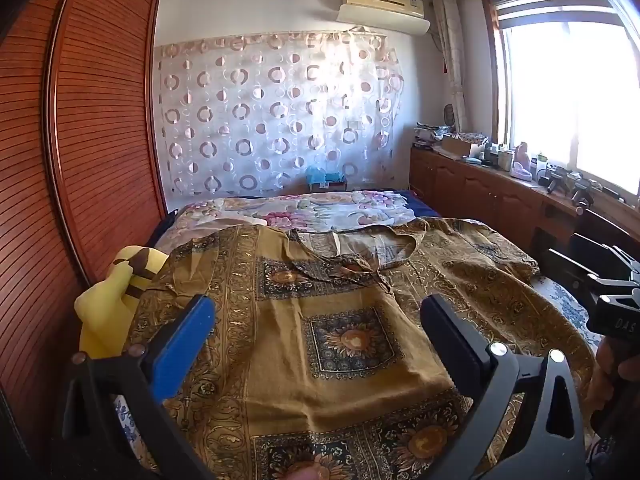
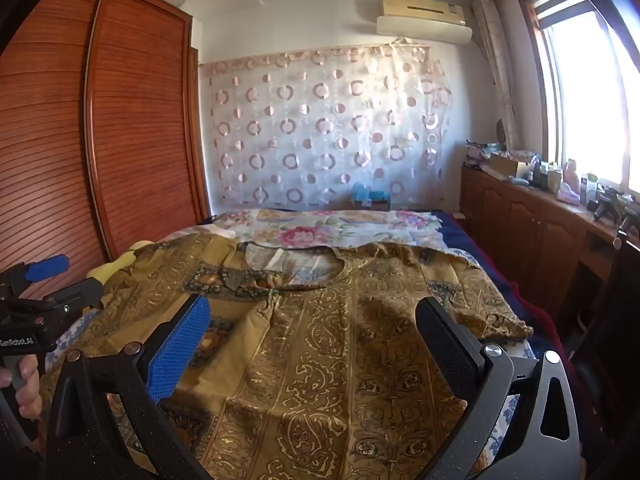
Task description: Fold small clothes
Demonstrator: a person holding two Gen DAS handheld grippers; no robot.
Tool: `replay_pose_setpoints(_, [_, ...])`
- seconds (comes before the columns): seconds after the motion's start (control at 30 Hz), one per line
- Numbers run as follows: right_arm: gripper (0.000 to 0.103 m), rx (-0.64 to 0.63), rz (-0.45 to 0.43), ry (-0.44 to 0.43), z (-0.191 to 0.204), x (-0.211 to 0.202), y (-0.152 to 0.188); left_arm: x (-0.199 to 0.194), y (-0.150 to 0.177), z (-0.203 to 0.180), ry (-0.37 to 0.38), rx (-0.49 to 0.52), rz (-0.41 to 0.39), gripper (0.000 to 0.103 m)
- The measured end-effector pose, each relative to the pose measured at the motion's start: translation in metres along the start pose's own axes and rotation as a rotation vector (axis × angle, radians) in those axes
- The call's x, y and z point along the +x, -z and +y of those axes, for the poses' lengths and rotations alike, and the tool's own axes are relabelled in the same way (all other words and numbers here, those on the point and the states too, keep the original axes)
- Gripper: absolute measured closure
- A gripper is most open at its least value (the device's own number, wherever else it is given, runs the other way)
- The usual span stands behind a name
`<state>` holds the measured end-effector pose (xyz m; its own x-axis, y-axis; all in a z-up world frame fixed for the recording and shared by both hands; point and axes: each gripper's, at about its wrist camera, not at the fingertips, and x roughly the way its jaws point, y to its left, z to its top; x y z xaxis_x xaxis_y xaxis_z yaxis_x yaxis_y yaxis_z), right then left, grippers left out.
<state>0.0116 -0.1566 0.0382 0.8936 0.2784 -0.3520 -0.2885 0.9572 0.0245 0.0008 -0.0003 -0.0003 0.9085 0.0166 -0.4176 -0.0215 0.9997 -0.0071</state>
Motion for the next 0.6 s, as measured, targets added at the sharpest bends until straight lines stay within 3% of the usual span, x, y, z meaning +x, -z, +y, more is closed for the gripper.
replay_pose_setpoints(0.6, [0.000,0.001,-0.002,0.000,-0.0009,-0.0013,0.0006,-0.0011,-0.0015,-0.0041,0.006,0.008,-0.011,0.000])
